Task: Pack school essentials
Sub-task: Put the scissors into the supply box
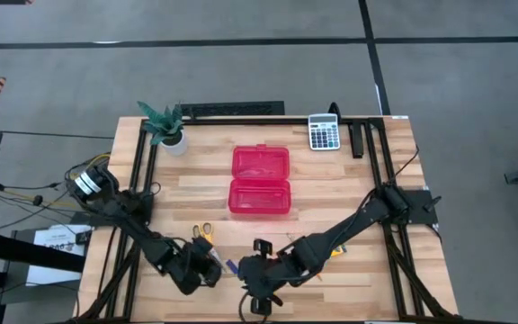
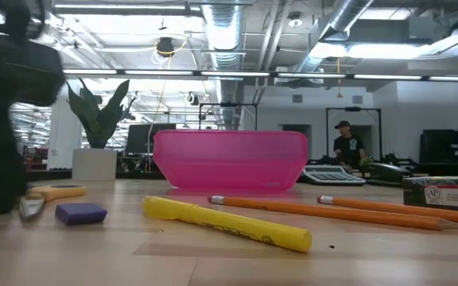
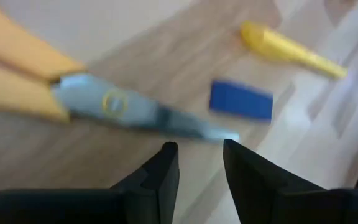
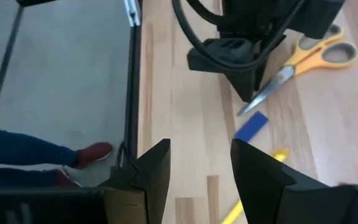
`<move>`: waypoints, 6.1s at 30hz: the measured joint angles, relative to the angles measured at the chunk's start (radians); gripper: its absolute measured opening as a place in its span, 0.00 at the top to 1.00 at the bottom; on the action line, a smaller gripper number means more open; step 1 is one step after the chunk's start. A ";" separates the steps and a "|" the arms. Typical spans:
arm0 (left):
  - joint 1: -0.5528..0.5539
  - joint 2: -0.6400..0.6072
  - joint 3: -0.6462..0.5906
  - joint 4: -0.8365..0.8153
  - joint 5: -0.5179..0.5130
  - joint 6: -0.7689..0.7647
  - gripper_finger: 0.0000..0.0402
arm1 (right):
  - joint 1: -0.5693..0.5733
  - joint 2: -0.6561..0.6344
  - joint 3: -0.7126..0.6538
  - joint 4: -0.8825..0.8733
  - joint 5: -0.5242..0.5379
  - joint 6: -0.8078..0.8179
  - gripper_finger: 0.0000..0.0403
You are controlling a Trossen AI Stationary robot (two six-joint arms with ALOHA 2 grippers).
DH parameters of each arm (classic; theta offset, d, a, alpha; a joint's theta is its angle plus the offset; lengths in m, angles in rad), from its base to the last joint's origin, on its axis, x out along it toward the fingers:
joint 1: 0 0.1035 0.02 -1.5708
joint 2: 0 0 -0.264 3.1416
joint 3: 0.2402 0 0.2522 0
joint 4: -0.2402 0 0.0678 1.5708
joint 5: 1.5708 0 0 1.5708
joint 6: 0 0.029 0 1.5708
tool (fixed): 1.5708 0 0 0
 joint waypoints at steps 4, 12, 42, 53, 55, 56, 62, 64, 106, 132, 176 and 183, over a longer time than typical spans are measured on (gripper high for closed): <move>0.065 -0.030 -0.001 -0.031 -0.029 0.040 0.70 | 0.006 0.000 0.000 -0.023 0.076 0.028 0.55; 0.083 -0.264 0.000 -0.143 0.113 0.149 0.70 | -0.022 0.052 -0.001 0.029 0.184 0.109 0.54; -0.170 -0.851 0.003 -0.544 -0.193 0.211 0.45 | -0.150 0.299 -0.053 0.393 0.254 0.054 0.17; -0.184 -0.856 0.003 -0.493 -0.227 0.259 0.46 | 0.054 -0.101 -0.051 -0.261 0.472 0.095 0.17; -0.184 -0.857 0.003 -0.467 -0.219 0.287 0.46 | 0.126 -0.146 -0.059 -0.420 0.544 0.226 0.18; -0.184 -0.857 0.003 -0.458 -0.218 0.298 0.46 | 0.162 -0.162 -0.081 -0.463 0.571 0.291 0.19; -0.183 -0.863 0.003 -0.450 -0.222 0.339 0.46 | 0.259 -0.141 -0.359 -0.167 0.592 0.479 0.19; -0.183 -0.863 0.003 -0.451 -0.233 0.364 0.46 | 0.235 -0.112 -0.420 0.015 0.593 0.390 0.19; -0.183 -0.863 0.003 -0.481 -0.436 0.414 0.46 | -0.137 0.349 -0.503 1.091 0.456 0.018 0.37; -0.183 -0.863 0.004 -0.481 -0.437 0.422 0.46 | -0.124 0.130 -0.516 0.952 0.399 -0.036 0.93; -0.183 -0.863 0.004 -0.481 -0.602 0.349 0.46 | -0.440 -0.524 -1.333 1.216 0.050 -0.320 0.87; -0.183 -0.863 0.004 -0.490 -0.586 0.349 0.46 | -0.481 -0.406 -1.332 1.340 -0.062 -0.268 0.87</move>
